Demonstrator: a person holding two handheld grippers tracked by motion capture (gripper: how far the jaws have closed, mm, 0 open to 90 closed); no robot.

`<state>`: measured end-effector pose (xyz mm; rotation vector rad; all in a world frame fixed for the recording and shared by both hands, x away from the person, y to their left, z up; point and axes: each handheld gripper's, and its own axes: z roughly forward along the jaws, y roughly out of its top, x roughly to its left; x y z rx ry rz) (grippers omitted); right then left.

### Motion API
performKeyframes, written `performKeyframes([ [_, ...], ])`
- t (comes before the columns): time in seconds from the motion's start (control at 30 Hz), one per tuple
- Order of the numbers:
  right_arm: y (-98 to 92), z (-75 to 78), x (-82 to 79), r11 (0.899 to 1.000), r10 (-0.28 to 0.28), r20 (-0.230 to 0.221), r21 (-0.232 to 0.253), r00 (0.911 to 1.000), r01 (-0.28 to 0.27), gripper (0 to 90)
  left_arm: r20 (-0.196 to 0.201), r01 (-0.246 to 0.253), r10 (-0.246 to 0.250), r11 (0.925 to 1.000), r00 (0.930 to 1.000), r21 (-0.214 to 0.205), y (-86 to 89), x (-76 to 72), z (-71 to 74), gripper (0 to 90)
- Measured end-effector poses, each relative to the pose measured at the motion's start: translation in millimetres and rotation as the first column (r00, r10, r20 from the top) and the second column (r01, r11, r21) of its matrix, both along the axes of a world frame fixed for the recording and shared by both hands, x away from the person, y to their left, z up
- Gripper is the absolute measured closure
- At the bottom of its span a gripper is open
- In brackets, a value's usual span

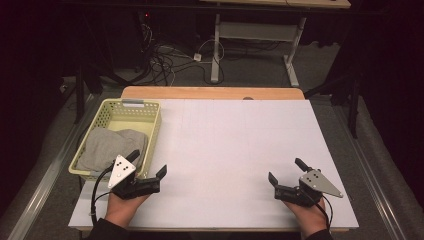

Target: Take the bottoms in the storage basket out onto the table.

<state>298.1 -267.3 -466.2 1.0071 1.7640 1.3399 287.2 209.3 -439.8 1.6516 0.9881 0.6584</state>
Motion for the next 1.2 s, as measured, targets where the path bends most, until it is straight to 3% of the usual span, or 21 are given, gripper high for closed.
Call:
performKeyframes([
  [0.37,-2.0,1.6,-6.6,1.000,0.005,0.009,0.008,0.9999,-0.005,0.1,0.007,0.019,-0.019,0.9998,0.9998,0.012,-7.9,-2.9,1.9,0.0],
  [1.0,2.0,0.8,-2.3,1.000,0.015,0.006,0.010,0.9999,-0.015,0.1,-0.018,0.043,-0.043,0.9991,0.9989,-0.006,-5.7,-3.1,3.9,0.0],
  [1.17,0.4,1.0,-3.0,0.999,0.019,-0.009,0.030,0.9998,-0.018,0.1,-0.007,0.030,-0.030,0.9987,0.9995,0.041,-1.9,-3.2,9.7,0.0],
  [1.2,-0.2,1.1,-3.5,0.999,0.020,-0.009,0.029,0.9998,-0.019,0.1,-0.007,0.028,-0.028,0.9991,0.9996,0.032,0.1,-2.8,10.8,0.0],
])
